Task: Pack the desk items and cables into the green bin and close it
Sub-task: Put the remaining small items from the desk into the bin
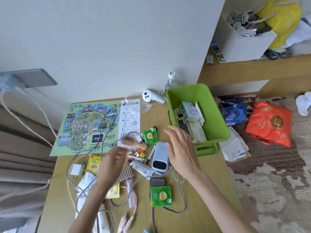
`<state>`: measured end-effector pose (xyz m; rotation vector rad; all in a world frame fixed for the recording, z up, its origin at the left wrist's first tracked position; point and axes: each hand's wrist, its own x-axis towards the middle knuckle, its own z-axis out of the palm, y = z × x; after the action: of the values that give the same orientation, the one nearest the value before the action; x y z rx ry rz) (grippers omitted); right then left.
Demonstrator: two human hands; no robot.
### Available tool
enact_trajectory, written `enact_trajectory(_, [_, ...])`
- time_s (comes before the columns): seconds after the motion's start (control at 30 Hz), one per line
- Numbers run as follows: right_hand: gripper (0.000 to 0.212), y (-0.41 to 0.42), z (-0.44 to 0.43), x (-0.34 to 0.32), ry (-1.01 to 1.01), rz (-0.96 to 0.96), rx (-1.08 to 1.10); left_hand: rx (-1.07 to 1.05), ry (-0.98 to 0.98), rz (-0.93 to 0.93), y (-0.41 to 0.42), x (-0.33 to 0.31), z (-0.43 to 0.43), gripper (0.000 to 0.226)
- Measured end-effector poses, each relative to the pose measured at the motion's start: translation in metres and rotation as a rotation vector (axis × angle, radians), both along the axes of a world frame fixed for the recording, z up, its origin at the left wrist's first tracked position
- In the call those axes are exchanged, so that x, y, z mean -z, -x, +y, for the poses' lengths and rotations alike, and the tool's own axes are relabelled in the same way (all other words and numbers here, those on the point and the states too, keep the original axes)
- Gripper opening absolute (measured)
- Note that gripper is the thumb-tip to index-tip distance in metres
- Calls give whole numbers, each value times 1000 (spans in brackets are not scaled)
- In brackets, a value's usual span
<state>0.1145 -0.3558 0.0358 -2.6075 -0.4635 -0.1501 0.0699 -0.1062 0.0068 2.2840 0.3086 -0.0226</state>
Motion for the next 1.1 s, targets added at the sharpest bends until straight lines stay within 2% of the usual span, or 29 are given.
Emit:
enact_trajectory(0.23, [37,69,90,36,-33,127,-263,-377,-10,139,121,35,84,20])
enact_trajectory(0.43, [32,115,140,64,69,133,-486,-645,-70,111,187,54,111,23])
enact_trajectory(0.5, [28,126,153,72,125,129,-564,-671,-32,187,199,64,113,15])
enact_trajectory(0.6, [27,140,167,83,184,125,-663,-560,0,433,206,77,110,43])
enact_trajectory(0.67, [34,148,173,89,240,183,-705,-507,-18,500,208,82,106,50])
enact_trajectory(0.77, [44,157,176,99,293,273,-663,-538,-12,495,206,85,101,49])
enact_trajectory(0.93, [18,165,185,105,224,293,-466,-553,49,530,204,84,105,41])
enact_trajectory(1.1, [19,170,211,98,282,339,-366,-488,167,415,205,79,116,30])
